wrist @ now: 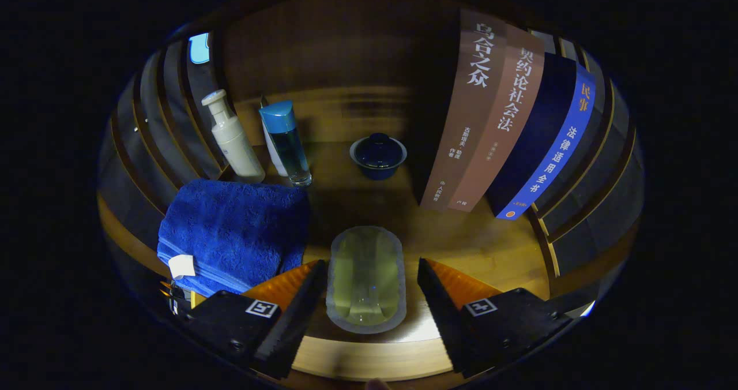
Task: Pull open the drawer, take out the items inside it, and place them on the countertop above the cabinet.
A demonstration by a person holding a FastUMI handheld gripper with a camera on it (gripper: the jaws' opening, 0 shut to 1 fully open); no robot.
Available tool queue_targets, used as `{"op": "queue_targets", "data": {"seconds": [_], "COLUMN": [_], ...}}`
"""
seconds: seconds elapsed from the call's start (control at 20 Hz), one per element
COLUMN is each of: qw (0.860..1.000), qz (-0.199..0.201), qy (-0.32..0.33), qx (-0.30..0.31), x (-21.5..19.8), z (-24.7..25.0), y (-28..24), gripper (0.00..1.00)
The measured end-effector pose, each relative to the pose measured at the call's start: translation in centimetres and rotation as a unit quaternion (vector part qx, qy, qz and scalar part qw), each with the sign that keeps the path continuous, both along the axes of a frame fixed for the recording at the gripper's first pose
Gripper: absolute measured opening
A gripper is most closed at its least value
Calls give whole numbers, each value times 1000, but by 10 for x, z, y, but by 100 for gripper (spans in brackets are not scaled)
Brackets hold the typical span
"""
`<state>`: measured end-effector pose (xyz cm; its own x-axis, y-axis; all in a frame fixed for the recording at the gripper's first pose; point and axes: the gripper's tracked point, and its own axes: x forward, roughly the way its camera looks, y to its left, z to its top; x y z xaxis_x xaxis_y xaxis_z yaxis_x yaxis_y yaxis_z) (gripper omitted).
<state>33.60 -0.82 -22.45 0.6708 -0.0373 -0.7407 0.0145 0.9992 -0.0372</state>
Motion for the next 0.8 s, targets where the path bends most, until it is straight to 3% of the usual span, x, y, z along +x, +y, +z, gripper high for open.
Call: {"op": "queue_targets", "data": {"seconds": [0.2, 0.4, 0.55, 0.8], "qw": [999, 990, 973, 934], "qz": [7, 11, 8, 5], "qy": [-40, -142, -230, -357], "qx": [4, -5, -10, -1], "x": [-5, -25, -58, -136], "z": [20, 63, 96, 131], "y": [4, 5, 7, 15], "gripper": [99, 99, 99, 99]}}
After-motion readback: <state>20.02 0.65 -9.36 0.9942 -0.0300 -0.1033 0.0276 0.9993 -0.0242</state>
